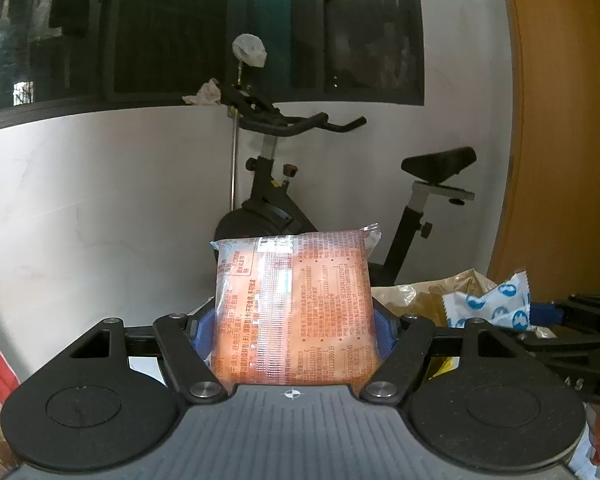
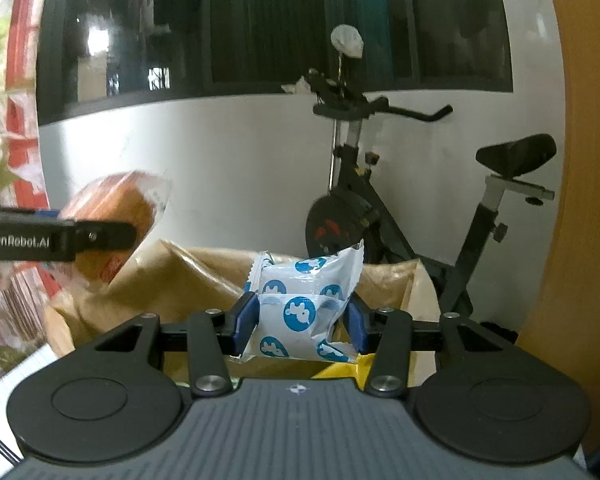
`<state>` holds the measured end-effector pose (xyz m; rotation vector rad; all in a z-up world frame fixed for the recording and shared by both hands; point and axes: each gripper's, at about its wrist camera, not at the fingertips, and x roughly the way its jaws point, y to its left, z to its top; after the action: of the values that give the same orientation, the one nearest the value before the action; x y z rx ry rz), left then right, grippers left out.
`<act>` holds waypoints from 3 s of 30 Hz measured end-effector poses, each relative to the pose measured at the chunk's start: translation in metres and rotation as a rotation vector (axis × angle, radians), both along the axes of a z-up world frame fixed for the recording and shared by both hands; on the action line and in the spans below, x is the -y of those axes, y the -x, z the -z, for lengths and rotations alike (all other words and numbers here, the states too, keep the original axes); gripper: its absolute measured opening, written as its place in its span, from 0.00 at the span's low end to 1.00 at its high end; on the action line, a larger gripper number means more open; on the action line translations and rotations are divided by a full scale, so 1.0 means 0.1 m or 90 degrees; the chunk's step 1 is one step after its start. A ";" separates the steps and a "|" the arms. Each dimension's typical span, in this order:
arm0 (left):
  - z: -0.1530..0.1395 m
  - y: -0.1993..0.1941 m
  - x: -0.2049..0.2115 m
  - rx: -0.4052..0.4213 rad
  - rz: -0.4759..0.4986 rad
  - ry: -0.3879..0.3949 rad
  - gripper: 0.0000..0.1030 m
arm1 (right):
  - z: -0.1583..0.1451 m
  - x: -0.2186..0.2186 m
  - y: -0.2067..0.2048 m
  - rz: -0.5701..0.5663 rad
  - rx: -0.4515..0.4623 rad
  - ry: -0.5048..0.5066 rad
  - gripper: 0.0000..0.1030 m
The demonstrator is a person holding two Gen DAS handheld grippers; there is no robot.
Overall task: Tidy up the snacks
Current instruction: 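Open both grippers to release the packets into the box, then withdraw both open grippers and return them to the snack pile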
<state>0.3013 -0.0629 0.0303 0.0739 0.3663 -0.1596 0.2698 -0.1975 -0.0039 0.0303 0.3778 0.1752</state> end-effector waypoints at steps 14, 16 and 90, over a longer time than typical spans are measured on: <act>0.03 0.10 -0.17 -0.029 0.014 0.006 0.80 | -0.04 0.10 0.24 0.017 0.001 0.002 0.64; 0.00 0.21 -0.19 -0.022 0.016 0.000 0.80 | -0.06 0.11 0.31 0.011 0.008 0.000 0.64; 1.87 1.50 -0.08 -0.224 0.009 0.043 0.79 | 1.95 0.31 1.08 -0.026 -0.110 0.089 0.70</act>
<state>0.1513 -0.0548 -0.1569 -0.0198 0.7103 -0.2000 0.1618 -0.2288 -0.1990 -0.1004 0.5624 0.1861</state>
